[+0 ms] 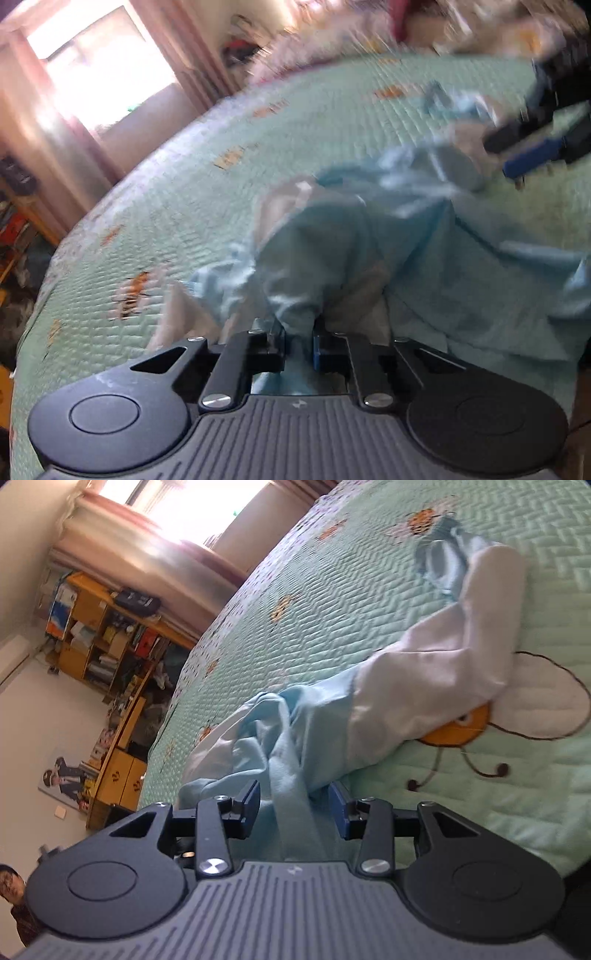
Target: Fold clothes
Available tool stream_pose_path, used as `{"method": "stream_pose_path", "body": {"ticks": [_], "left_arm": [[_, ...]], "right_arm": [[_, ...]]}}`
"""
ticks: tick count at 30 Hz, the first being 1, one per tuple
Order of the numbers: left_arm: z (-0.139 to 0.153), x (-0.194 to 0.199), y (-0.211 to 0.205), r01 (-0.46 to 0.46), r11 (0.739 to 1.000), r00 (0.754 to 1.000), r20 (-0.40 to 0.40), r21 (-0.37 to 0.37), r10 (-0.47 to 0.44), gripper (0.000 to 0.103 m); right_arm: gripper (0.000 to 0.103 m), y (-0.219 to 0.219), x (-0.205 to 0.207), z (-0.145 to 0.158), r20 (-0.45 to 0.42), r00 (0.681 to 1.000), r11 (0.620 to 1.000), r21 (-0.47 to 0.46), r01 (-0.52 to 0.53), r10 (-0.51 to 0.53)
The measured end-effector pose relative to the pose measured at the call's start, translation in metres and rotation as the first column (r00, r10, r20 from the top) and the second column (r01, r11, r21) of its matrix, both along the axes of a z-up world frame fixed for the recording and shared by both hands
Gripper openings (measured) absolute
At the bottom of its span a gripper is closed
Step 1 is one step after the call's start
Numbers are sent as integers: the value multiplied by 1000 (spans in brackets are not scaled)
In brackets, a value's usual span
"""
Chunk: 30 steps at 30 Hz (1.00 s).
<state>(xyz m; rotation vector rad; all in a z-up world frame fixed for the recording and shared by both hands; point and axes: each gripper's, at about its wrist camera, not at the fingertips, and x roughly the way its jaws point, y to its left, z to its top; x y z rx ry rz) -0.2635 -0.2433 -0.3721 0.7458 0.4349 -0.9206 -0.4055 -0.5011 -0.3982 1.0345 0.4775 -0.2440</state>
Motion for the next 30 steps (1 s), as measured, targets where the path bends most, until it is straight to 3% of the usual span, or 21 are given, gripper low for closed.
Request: {"method": "stream_pose_path", "body": {"ticks": [2,7,10,13,15,17,20,23,24,26,27,28,30], "left_arm": [[21,-5,17,-26,997,1000,-4,-70,26,7],[66,-17,61,-120,975,989,63,-185,133,6],[72,-3,94,-244,944,964,54,-222,262,6],[60,12,116,-323,928,943,14,-185,331,9],[50,11,125,-335,929,939,22,-158,343,16],[38,7,125,-338,933,937,47,-123,346,29],[24,-4,118,-313,948,937,141,-66,319,36],[22,-25,109,-221,974,945,234,-53,228,47],[21,-33,106,-186,981,944,270,-46,191,49],[15,-45,100,-116,993,934,340,-15,114,66],[10,-48,94,-85,996,927,367,15,74,70],[1,-48,85,-56,997,921,388,55,31,73],[-18,-46,69,-29,990,910,414,137,-31,73]], "right_arm": [[45,1,-3,1,2,1000,1000,-3,4,-4],[46,15,2,9,6,1000,999,-42,-28,28],[49,25,3,16,5,998,991,-122,-63,64],[54,45,11,28,-47,994,953,-284,-104,95],[56,60,17,34,-92,988,902,-406,-150,123],[59,79,24,38,-135,977,822,-529,-212,164],[62,111,35,37,-212,955,653,-697,-296,207],[62,131,44,28,-304,934,480,-801,-358,188],[62,131,46,25,-326,928,460,-806,-373,181],[62,119,46,23,-327,925,513,-769,-381,196],[64,112,47,23,-316,924,557,-738,-381,214],[70,106,49,20,-310,922,608,-693,-386,231],[72,93,53,13,-298,917,703,-592,-395,265]]}}
